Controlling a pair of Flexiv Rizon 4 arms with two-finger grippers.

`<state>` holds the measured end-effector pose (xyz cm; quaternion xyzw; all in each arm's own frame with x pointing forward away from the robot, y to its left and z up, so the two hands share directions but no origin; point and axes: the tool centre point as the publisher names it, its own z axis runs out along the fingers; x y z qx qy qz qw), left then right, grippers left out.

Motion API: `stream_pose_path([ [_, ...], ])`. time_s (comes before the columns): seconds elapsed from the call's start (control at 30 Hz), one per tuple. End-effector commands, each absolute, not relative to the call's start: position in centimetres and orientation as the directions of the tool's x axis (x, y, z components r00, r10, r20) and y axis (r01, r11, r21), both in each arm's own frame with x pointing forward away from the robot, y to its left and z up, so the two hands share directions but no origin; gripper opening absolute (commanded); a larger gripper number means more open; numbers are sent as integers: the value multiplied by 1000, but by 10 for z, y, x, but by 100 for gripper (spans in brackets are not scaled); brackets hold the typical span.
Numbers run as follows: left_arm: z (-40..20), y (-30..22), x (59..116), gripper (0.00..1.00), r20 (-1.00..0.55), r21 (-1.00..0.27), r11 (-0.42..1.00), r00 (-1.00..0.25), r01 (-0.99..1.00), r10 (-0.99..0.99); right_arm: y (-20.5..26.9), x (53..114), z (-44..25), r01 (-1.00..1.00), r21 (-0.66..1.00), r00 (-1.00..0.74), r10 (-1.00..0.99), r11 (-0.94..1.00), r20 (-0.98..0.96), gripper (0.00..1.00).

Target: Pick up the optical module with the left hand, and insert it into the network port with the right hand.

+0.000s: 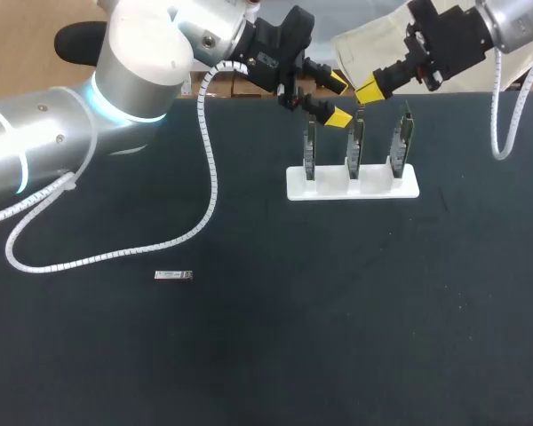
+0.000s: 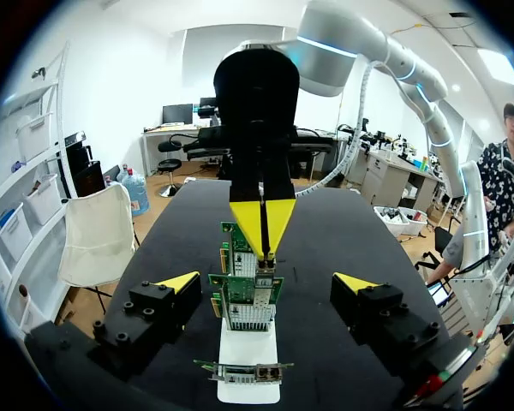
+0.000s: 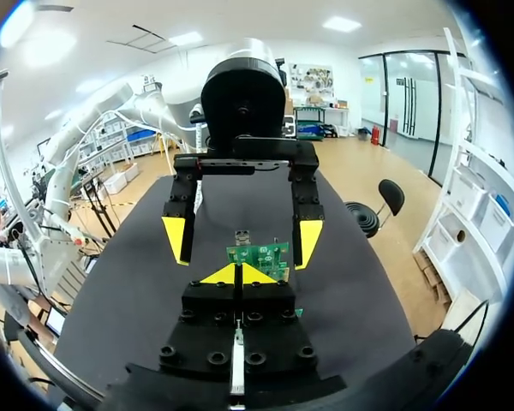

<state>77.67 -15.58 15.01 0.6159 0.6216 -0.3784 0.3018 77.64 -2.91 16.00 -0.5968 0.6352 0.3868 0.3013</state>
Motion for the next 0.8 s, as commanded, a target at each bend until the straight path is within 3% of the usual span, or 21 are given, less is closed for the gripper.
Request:
stream_pose_path([
  [0.03,150,-156,779,100,-840,-100,-48,-59,994,540,-30,777,157,-990,139,-112,-523,-11,-845,11],
  [0.2,150,-156,779,100,-840,-100,-48,-59,994,540,-30,776,154,-989,146,-119,-524,-11,-844,20],
  [0.3,150,-156,779,100,-840,-100,-48,-59,994,540,-31,776,152,-989,148,-121,-525,-9,-842,13],
  [0.37,150,-156,779,100,-840,-100,-48,-59,994,540,-31,776,152,-989,147,-120,-526,-10,-842,0],
  [0.8,150,-156,779,100,-840,-100,-48,-59,994,540,-30,776,151,-991,136,-116,-518,-2,-848,0],
])
